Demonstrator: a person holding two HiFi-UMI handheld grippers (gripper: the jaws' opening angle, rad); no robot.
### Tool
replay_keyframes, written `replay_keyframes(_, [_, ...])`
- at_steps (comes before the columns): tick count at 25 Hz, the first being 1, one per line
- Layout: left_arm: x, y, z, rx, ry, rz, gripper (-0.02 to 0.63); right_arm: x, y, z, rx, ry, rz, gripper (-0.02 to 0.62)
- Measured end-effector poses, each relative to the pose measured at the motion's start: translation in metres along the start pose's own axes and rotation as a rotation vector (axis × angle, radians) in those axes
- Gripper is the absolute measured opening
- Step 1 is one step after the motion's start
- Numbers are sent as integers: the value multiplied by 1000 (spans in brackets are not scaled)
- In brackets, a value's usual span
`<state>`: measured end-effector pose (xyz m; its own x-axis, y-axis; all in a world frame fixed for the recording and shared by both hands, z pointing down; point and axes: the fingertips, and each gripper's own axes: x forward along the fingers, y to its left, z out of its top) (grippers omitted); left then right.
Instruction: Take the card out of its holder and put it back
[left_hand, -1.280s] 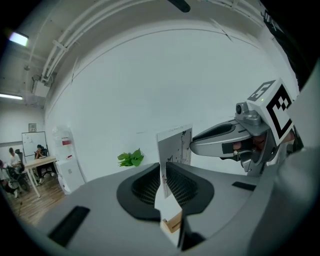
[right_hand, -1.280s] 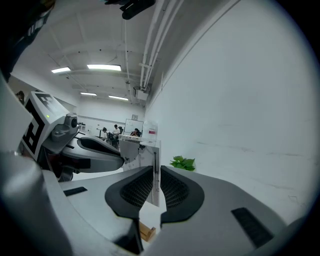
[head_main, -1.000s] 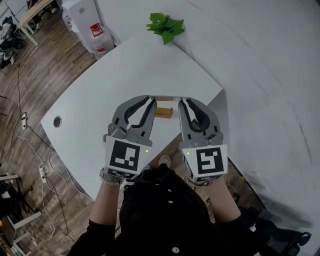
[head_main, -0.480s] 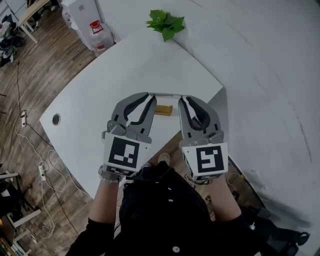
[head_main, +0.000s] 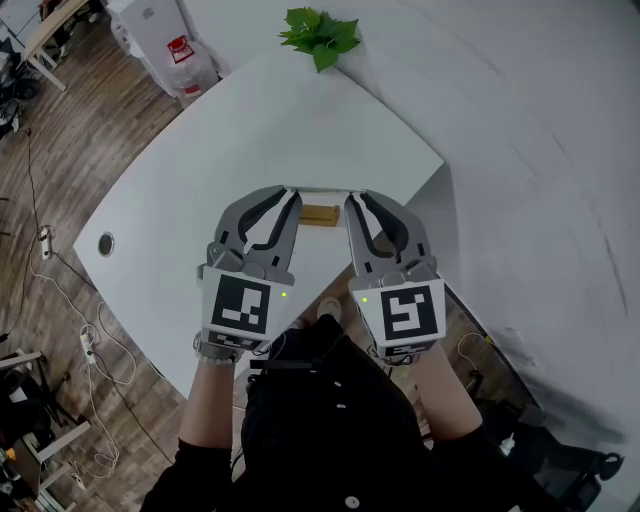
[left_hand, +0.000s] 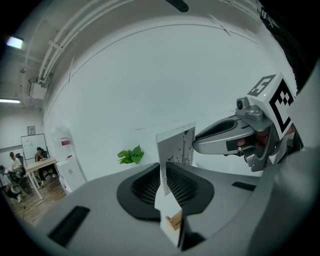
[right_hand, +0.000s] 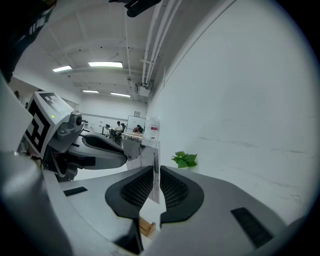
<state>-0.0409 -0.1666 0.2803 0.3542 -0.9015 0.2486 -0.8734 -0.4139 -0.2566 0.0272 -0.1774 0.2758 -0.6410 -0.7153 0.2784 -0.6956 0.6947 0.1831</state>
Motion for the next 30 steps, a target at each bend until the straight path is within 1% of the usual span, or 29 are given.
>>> replay_keyframes(2, [4,-1,-6,-18,15,2,49,4,-1,-6,7,10,5,74])
replay_keyframes(5, [11,-4,-16,-8,16,-21,49,10,-3,-15,14,20,9,74])
replay_keyframes(9, [19,-4,-25,0,36,-19,49,16,-5,-27,32,27,10,74])
replay_keyframes(14, [27,-10,-45,-39,59,-51,49,26,-5,-43,47,54,23,74])
replay_keyframes(19, [32,-12,-62,-51,85,-66,49,33,-3,-60,46,80,32,74])
replay_keyframes(23, [38,-12,-73,-59,102,-73,49,40,-2,-73,62,103,41,74])
replay_keyframes(27, [37,-16,-93,-99,141,-66,49,42,0,-81,74,119,45,74])
replay_keyframes(30, [38,-18,-99,-107,156,-67,49,44,1,-87,82,128,50,72])
